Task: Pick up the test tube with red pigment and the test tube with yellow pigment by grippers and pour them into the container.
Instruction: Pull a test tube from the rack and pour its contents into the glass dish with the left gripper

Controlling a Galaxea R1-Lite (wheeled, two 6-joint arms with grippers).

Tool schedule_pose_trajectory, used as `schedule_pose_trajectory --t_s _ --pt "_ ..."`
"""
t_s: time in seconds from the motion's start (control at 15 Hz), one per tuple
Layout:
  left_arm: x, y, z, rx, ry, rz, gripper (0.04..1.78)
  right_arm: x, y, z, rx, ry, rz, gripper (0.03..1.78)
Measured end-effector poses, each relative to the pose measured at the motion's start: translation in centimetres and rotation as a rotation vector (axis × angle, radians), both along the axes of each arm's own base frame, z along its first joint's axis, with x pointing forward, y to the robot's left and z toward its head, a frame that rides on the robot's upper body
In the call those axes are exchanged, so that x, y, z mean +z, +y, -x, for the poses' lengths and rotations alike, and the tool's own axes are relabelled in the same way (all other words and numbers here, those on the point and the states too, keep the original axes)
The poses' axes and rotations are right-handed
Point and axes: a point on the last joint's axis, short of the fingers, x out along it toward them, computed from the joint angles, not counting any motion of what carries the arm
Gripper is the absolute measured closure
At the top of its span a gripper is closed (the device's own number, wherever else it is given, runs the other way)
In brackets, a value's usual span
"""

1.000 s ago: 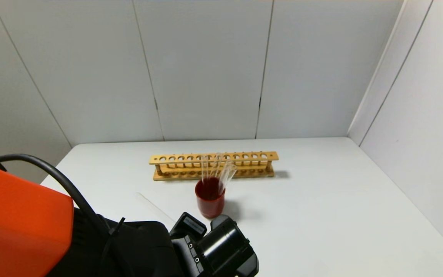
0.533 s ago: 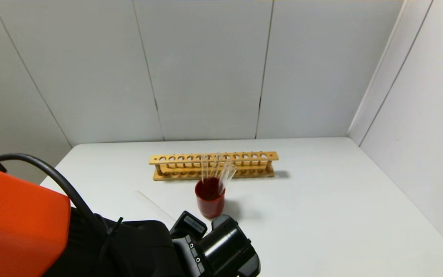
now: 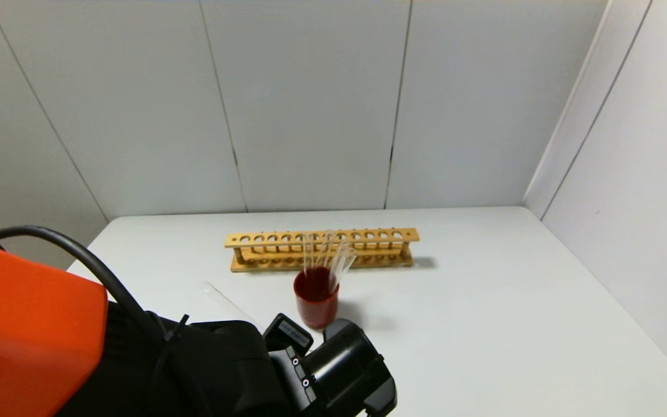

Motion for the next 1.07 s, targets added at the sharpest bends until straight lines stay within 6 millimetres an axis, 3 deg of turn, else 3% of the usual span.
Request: schedule_pose_trajectory --t_s 1.07 --pt "1.3 0.4 0.4 0.004 -0.025 0.044 1.52 0.0 0.0 0.0 0.000 0.000 0.000 0.11"
